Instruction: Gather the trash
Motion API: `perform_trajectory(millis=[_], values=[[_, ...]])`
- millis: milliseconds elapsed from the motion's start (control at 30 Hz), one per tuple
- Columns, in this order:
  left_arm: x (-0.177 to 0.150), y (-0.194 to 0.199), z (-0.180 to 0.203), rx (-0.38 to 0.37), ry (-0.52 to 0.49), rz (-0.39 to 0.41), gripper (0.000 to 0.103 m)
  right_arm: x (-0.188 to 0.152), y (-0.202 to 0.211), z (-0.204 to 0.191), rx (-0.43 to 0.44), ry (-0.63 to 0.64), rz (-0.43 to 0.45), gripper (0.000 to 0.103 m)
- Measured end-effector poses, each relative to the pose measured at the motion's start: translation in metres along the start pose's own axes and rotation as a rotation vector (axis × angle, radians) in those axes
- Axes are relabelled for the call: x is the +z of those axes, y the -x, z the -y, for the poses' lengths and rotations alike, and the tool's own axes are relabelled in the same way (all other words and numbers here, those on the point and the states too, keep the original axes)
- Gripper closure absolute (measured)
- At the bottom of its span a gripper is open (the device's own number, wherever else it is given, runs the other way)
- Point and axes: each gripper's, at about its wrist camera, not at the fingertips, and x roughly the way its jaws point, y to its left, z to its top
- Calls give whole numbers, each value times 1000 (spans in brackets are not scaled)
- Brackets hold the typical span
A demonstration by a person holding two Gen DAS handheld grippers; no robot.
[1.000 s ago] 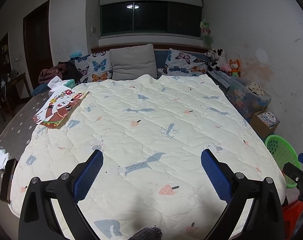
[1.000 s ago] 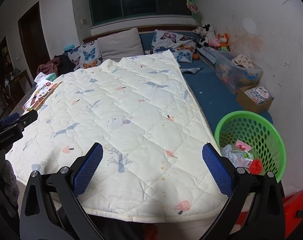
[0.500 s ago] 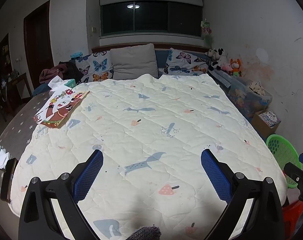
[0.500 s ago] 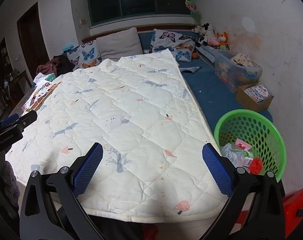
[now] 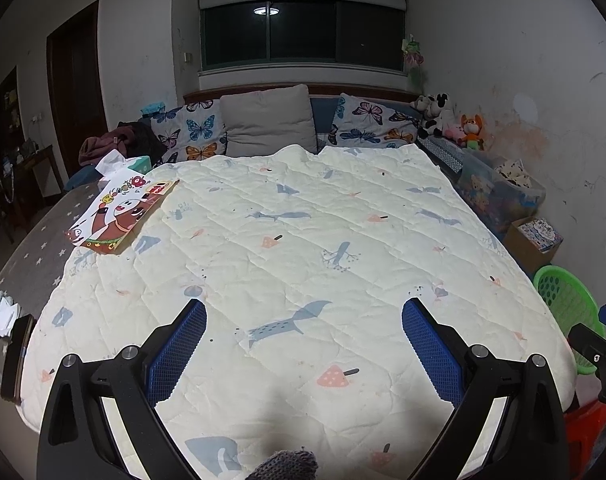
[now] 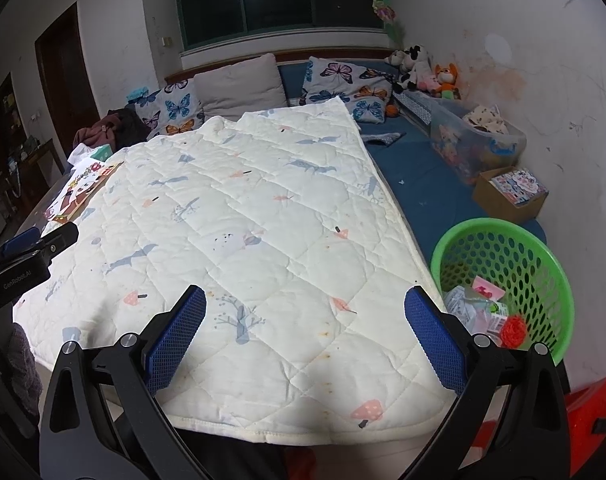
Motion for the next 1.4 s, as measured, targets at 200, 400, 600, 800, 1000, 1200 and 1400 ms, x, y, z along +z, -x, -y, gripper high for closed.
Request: perform_trajectory(millis=[200, 400, 600, 800, 1000, 1200, 1400], values=[[0, 0, 0, 0, -2, 1, 8, 0, -1, 1, 7, -1, -3, 4], [-1, -1, 0, 0, -1, -1, 8, -2, -2, 2, 6, -5, -6, 4], [-2, -1, 0, -2, -5, -1, 8, -2, -2, 3, 6, -6, -6, 4], [-3, -1, 1, -6, -7, -2, 8, -2, -2, 3, 8, -5, -5, 4], [-3, -2, 1, -4, -5, -2, 8, -2, -2, 2, 8, -8, -6, 4], [-5, -3, 1, -3, -8, -7, 8, -2, -2, 2, 8, -7, -7, 4], [-5, -4, 2, -5, -7, -9, 8, -2, -2, 3, 11, -8, -8, 4]])
